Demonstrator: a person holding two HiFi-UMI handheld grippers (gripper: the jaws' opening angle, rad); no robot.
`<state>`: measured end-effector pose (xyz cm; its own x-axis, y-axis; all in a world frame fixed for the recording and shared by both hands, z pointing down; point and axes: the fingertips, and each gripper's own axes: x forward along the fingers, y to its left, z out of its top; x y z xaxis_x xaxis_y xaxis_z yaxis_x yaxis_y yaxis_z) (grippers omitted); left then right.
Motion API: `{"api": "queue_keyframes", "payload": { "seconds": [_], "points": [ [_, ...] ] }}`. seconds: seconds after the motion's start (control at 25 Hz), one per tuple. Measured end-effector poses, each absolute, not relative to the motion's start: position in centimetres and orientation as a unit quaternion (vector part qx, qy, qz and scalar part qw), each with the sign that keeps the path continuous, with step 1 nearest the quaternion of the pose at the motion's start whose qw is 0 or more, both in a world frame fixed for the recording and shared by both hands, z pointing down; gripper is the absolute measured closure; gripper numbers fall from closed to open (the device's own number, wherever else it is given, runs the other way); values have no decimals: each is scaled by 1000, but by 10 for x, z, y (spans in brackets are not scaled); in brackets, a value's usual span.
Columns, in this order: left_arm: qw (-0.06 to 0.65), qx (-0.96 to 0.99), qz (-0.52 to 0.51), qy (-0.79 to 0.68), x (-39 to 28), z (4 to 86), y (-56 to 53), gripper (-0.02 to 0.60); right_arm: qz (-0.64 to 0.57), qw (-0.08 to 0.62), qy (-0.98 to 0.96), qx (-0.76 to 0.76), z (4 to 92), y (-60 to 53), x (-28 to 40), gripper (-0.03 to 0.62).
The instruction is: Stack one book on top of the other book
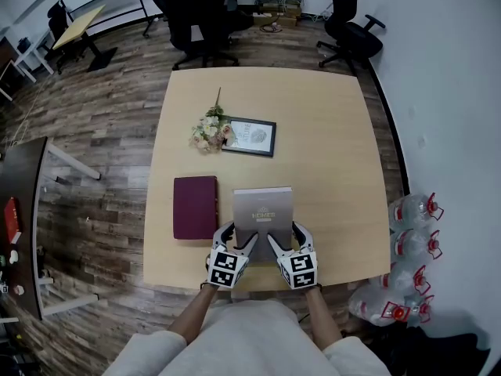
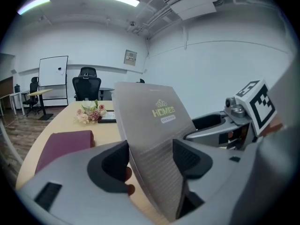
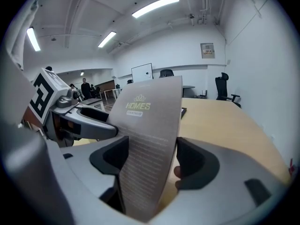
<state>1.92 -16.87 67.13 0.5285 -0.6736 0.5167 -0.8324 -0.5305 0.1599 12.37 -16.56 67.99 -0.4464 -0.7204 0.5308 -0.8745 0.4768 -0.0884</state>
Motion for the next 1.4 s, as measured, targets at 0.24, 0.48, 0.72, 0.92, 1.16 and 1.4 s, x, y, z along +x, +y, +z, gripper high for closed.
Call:
{"api": "queue_keyframes", "payload": {
  "seconds": [0.24, 0.48, 0.72, 0.92, 1.16, 1.4],
  "points": [
    [161, 859, 176, -452, 19, 644, -180, 284, 150, 207, -827, 500, 662, -172, 129, 322],
    [137, 861, 158, -463, 16, 620, -190, 285, 126, 196, -827, 512, 641, -181, 129, 355],
    [125, 860, 155, -471, 10, 611, -194, 288, 109, 189, -834, 507, 631, -188, 123, 355],
    [119, 855, 152, -482, 0, 605, -195, 288, 96, 178, -843, 499, 618, -196, 113, 355],
    [111, 845, 148, -501, -18, 595, -196, 288, 83, 169, -855, 483, 606, -203, 96, 358],
    [107, 831, 146, -526, -40, 589, -192, 288, 77, 168, -869, 458, 601, -204, 73, 360]
  ]
}}
